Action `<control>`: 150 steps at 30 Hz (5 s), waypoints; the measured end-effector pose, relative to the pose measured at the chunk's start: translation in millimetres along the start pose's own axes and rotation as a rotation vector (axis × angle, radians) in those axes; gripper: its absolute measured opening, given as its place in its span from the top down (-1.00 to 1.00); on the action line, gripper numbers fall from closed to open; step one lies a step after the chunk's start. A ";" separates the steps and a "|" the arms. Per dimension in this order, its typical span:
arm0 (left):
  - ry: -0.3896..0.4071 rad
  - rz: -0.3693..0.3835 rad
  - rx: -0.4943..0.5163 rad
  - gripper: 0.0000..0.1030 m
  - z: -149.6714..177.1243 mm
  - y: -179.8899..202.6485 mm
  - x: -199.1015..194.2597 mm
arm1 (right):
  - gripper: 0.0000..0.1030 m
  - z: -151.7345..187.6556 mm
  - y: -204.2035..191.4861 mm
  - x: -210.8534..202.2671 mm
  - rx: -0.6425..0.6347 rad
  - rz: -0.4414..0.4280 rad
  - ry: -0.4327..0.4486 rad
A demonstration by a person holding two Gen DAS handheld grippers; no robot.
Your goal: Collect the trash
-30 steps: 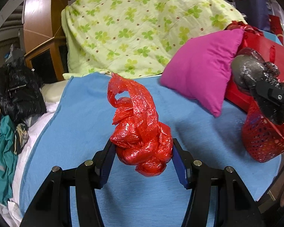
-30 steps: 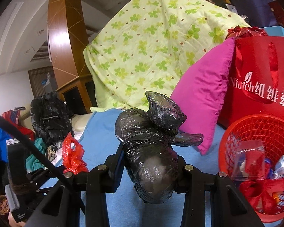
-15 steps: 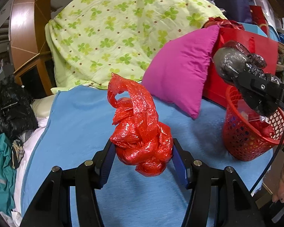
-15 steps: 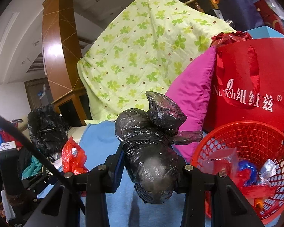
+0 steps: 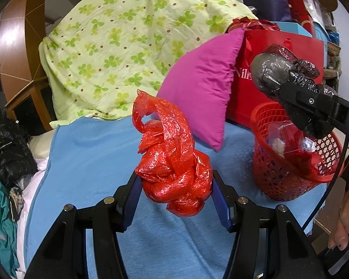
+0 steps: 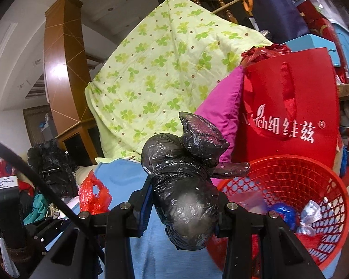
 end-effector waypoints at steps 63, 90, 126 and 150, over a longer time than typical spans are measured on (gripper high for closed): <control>0.135 0.188 0.238 -0.17 -71.8 137.3 -27.3 | 0.14 -8.2 114.9 -51.3 0.316 0.004 0.092; 0.033 0.377 0.250 -0.24 -71.7 173.6 21.5 | -0.07 -2.0 140.5 -44.0 0.408 0.021 0.053; 0.021 0.047 -0.017 -0.89 -4.6 -24.7 -28.5 | -0.44 16.7 8.1 -50.6 0.066 0.124 0.075; 0.058 -0.215 -0.298 -0.99 61.7 -181.0 -110.8 | -0.49 63.6 -148.7 -62.5 -0.106 0.135 -0.116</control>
Point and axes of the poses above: each gripper's, at about its wrist camera, not at the fingertips, and x roughly the way its jaws point, y to its right, z to its underside, the point moved 9 cm from there along x, roughly the way its jaws point, and after that the axes turned 15 degrees about -y, right-handed, at the moved point
